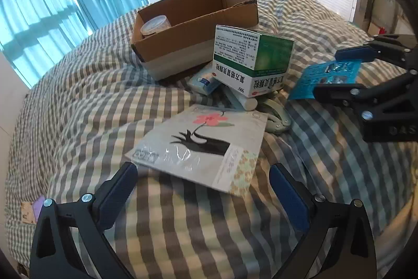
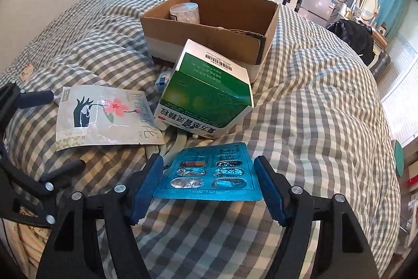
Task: Organize objects
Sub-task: 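Grasp the blue blister pack with the right tool while the left tool grasps the printed pouch, then carry the pouch and blister pack over the box and release them inside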
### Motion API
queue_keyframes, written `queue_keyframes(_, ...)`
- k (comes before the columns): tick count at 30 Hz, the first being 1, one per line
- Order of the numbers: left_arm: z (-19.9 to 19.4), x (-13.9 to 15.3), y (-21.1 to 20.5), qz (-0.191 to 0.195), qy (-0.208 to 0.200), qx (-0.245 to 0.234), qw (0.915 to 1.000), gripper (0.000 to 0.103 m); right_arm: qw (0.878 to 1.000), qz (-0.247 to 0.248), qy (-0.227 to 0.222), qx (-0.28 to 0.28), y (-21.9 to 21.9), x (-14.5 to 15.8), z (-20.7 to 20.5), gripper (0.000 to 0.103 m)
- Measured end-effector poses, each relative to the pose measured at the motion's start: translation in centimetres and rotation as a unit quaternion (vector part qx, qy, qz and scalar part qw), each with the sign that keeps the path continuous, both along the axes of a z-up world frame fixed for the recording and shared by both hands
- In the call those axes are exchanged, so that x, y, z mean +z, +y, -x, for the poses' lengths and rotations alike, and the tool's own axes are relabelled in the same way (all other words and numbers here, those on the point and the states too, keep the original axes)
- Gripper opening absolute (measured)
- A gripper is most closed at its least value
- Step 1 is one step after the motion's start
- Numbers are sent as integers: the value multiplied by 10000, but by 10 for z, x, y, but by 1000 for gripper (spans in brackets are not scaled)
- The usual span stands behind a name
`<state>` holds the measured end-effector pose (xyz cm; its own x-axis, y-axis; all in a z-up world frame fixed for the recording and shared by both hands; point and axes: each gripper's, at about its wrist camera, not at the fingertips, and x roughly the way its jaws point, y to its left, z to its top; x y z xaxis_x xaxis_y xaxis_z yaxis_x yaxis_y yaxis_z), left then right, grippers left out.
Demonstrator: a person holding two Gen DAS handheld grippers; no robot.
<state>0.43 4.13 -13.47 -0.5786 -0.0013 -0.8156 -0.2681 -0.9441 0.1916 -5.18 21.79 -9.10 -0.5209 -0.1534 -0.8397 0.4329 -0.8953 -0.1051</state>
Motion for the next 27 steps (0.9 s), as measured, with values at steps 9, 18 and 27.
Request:
queue_keyframes(9,31,-20,20,558,198,-439,9973,102,9999,146,-13,-12,5,1,-4,71)
queue_keyframes(18,38,-21,9,301,-6,-441,9986,37,9996,248,-108,-26,8,-5,-2,71)
queue_keyframes(27,23,13,13,98,207,-522,9984,10,9995,298,61,-31,8,11,-8,71)
